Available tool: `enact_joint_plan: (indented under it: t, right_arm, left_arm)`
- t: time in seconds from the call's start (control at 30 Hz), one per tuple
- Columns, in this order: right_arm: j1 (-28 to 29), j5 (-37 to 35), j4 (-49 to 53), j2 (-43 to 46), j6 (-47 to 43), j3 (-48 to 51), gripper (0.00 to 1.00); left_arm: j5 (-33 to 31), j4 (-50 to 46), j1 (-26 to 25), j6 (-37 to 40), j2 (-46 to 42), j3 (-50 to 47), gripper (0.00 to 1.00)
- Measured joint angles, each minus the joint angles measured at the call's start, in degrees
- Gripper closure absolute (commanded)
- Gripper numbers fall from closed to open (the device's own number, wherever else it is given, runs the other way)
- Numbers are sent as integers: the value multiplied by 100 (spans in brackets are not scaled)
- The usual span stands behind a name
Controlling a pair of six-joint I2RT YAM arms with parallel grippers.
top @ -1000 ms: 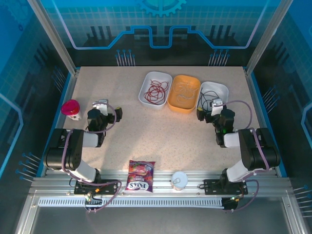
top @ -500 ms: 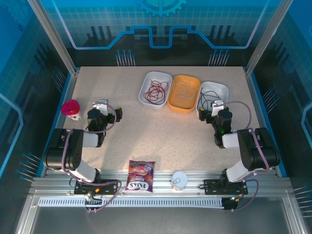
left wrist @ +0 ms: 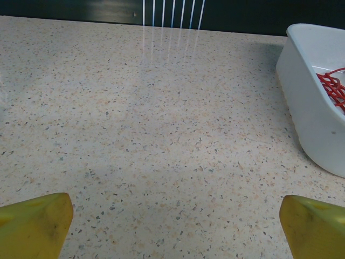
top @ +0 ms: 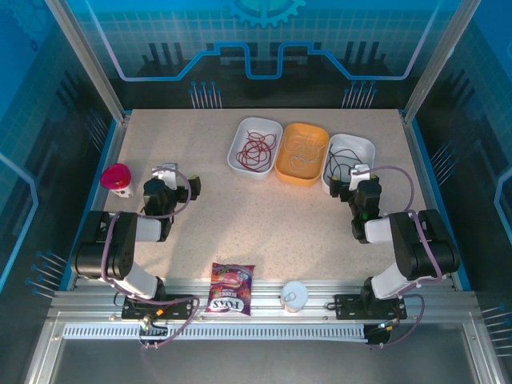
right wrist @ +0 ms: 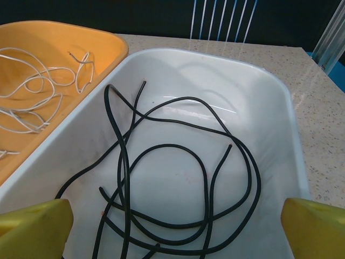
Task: Untangle the cables
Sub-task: Reset both arms
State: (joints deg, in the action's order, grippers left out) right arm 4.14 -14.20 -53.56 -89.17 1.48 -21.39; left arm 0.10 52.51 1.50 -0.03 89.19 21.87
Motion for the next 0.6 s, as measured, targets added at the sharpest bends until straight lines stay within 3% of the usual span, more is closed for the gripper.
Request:
enact_joint_plan:
  t: [0.6]
  right_arm:
    - [0,-37,0,2,-2,0,0]
  left_arm:
    - [4,0,0,0,0,0,1]
